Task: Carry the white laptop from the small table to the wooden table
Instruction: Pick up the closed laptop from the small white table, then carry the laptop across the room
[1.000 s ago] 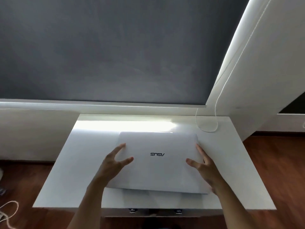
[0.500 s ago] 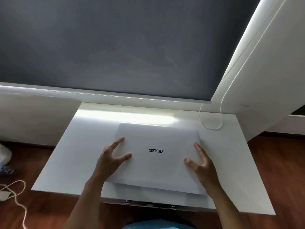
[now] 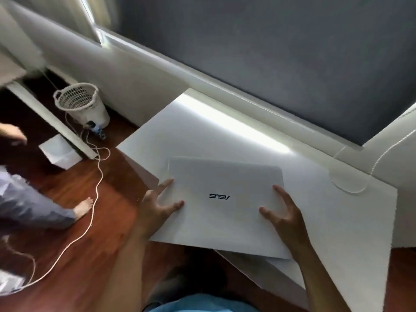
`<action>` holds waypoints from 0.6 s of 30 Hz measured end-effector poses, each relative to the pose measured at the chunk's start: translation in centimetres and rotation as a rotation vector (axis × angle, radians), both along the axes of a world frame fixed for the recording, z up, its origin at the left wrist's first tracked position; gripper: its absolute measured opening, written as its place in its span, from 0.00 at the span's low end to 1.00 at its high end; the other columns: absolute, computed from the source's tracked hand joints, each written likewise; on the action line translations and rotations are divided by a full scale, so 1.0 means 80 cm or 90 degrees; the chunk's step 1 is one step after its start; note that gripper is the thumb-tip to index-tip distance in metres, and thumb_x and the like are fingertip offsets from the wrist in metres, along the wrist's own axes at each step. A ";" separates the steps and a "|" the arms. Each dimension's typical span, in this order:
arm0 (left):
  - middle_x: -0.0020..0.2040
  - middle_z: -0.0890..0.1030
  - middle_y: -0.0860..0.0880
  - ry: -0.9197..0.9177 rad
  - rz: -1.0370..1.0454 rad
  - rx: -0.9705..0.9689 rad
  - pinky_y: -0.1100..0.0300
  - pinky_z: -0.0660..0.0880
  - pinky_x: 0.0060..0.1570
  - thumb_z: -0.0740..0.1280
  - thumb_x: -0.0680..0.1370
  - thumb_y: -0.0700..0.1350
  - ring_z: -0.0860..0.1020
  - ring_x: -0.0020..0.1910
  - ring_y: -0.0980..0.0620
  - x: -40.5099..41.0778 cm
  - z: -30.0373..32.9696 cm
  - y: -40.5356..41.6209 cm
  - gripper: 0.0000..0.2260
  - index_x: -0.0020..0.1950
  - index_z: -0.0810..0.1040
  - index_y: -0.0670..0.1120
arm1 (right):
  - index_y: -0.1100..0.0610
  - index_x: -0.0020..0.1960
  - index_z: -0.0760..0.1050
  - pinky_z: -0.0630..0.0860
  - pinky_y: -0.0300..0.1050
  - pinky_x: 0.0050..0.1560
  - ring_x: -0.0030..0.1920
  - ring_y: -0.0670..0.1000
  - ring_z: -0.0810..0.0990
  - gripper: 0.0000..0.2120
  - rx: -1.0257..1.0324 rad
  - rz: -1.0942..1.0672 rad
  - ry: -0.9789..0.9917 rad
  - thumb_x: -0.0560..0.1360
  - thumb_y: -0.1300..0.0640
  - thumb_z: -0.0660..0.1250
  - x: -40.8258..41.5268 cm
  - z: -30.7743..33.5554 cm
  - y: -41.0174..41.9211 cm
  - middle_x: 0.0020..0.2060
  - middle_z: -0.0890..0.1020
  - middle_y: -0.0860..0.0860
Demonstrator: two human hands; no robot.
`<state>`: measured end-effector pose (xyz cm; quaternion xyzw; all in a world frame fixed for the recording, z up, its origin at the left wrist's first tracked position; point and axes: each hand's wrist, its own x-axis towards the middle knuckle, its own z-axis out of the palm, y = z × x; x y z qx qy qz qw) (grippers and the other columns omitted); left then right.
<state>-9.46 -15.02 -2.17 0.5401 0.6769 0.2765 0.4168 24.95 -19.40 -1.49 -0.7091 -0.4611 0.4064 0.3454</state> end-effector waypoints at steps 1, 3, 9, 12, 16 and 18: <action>0.59 0.74 0.47 -0.008 0.045 -0.003 0.65 0.71 0.50 0.75 0.62 0.62 0.75 0.56 0.50 -0.011 0.001 -0.025 0.34 0.68 0.72 0.65 | 0.40 0.71 0.67 0.76 0.50 0.60 0.63 0.52 0.74 0.33 0.004 0.043 -0.001 0.69 0.46 0.75 -0.010 0.001 0.003 0.66 0.72 0.44; 0.60 0.72 0.48 -0.016 0.130 -0.002 0.65 0.69 0.48 0.74 0.61 0.62 0.74 0.56 0.51 -0.040 0.003 -0.073 0.35 0.68 0.72 0.64 | 0.41 0.73 0.66 0.77 0.55 0.62 0.62 0.53 0.75 0.35 0.011 0.133 -0.003 0.68 0.43 0.73 -0.041 0.004 0.009 0.66 0.72 0.45; 0.63 0.68 0.50 -0.073 0.387 0.035 0.61 0.69 0.49 0.72 0.59 0.66 0.71 0.56 0.52 -0.132 0.016 -0.244 0.40 0.70 0.71 0.62 | 0.40 0.73 0.67 0.77 0.55 0.62 0.61 0.52 0.77 0.35 0.045 0.380 0.008 0.68 0.43 0.73 -0.183 0.019 -0.001 0.68 0.74 0.48; 0.63 0.69 0.49 -0.068 0.518 0.049 0.59 0.71 0.51 0.73 0.61 0.64 0.74 0.55 0.52 -0.175 0.012 -0.348 0.38 0.70 0.70 0.64 | 0.41 0.72 0.69 0.77 0.53 0.62 0.60 0.44 0.77 0.33 0.037 0.498 0.023 0.70 0.50 0.77 -0.273 0.021 -0.027 0.64 0.76 0.48; 0.66 0.72 0.49 -0.071 0.680 0.059 0.49 0.75 0.61 0.76 0.62 0.63 0.76 0.60 0.50 -0.239 -0.007 -0.491 0.35 0.69 0.71 0.65 | 0.41 0.72 0.69 0.79 0.54 0.60 0.59 0.44 0.79 0.32 0.016 0.681 0.012 0.71 0.52 0.77 -0.412 0.017 -0.090 0.62 0.77 0.44; 0.68 0.73 0.50 -0.085 0.762 0.071 0.46 0.74 0.62 0.75 0.61 0.64 0.76 0.62 0.50 -0.266 -0.010 -0.562 0.37 0.69 0.72 0.63 | 0.40 0.72 0.69 0.79 0.55 0.61 0.61 0.50 0.79 0.33 0.011 0.758 0.014 0.70 0.50 0.77 -0.482 0.013 -0.134 0.64 0.76 0.47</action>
